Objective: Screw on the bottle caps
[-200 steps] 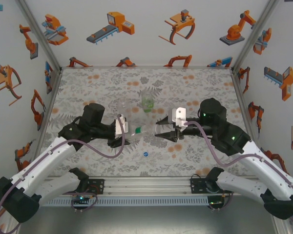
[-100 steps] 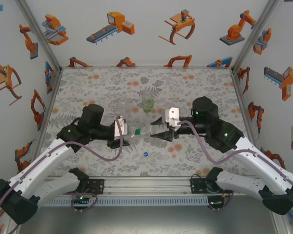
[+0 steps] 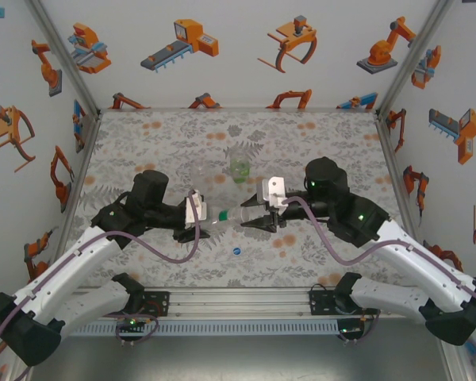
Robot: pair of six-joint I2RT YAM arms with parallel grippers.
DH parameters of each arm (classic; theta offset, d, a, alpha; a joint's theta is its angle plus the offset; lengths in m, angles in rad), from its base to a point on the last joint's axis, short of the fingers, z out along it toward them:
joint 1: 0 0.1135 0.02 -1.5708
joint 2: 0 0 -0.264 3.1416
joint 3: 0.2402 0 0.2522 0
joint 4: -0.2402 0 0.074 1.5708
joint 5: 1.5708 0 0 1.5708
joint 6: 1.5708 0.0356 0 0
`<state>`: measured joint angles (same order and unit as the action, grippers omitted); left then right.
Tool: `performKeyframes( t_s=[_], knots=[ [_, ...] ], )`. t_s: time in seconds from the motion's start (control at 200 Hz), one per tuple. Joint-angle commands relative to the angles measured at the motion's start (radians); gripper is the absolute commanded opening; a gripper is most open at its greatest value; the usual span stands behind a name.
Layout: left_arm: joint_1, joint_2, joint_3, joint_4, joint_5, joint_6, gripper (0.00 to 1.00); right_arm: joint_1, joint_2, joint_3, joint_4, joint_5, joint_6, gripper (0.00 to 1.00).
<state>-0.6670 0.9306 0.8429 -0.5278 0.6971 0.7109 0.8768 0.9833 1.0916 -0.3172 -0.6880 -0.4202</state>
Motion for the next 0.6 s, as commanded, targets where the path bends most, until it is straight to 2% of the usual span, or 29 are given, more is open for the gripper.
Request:
performKeyframes(
  t_s=[0.0,0.596],
  knots=[
    [-0.006,-0.007,0.022,0.018,0.031,0.007,0.00,0.016,0.014,0.034,0.009,0.009,-0.019,0.17],
    [-0.009,0.025,0.044,-0.025,0.031,0.015,0.00,0.027,0.038,0.113,-0.125,0.019,-0.101,0.14]
  ],
)
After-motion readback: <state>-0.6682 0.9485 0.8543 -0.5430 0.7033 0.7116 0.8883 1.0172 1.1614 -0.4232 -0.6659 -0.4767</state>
